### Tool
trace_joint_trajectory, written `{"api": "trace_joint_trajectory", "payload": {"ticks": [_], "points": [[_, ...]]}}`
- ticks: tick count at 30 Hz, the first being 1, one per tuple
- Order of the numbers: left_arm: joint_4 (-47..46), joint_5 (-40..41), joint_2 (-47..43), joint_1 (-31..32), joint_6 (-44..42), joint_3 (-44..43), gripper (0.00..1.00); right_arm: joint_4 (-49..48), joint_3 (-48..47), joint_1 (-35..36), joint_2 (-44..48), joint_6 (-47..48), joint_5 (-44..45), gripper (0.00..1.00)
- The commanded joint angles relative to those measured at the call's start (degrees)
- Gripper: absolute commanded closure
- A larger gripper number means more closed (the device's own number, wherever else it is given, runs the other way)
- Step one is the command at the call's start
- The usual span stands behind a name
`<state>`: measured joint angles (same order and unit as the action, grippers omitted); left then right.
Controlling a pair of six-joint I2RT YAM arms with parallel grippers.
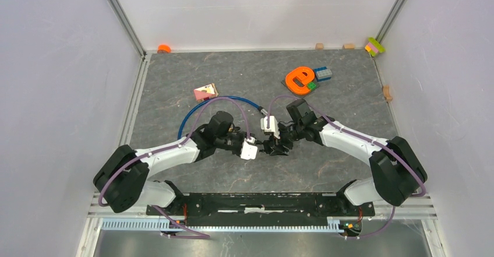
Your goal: Unlock with the key
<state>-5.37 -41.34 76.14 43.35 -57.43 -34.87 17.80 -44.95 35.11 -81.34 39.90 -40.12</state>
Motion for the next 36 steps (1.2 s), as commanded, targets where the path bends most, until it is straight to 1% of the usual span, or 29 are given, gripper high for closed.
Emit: {"api": "trace_joint_trajectory", "payload": {"ticks": [1,6,11,16,18,21,25,30,33,36], "points": [[-7.7,2.8,1.3,0.5,7.8,0.3,0.55,-3.7,-2.9,-0.3,1.4,-1.0,-2.2,1.00],[-8.2,3.7,2.0,0.5,14.3,0.1,0.67,-5.4,-2.9,-0.3,2.1,-1.9,-0.5,1.00],[-7.7,5.4,3.5,0.4,23.3,-1.4,0.70,-8.3,-2.0,-0.4,3.3,-2.9,3.0,1.00],[-3.9,4.2,6.7,-0.7,35.3,-5.6,0.74,-14.5,1.0,-0.4,6.1,-4.8,9.2,1.00],[-4.5,2.2,7.9,-2.2,40.6,-6.4,0.74,-17.3,2.6,-0.3,7.6,-5.4,11.7,1.00],[-6.9,-3.2,10.7,-5.2,49.4,-7.4,0.74,-21.2,4.4,-0.2,8.8,-6.4,14.6,1.00],[-7.5,-7.4,14.4,-7.8,56.0,-9.6,0.73,-23.7,6.1,0.5,9.1,-7.2,18.6,1.00],[-7.4,-12.4,19.4,-10.0,65.2,-12.7,0.71,-26.8,7.4,2.3,9.2,-7.5,26.9,1.00],[-7.1,-15.5,23.0,-11.8,72.6,-15.0,0.70,-28.7,7.7,4.2,8.9,-6.8,33.6,1.00],[-4.9,-17.9,26.0,-13.2,77.5,-17.8,0.69,-29.9,7.8,6.5,8.3,-5.2,39.6,1.00]]}}
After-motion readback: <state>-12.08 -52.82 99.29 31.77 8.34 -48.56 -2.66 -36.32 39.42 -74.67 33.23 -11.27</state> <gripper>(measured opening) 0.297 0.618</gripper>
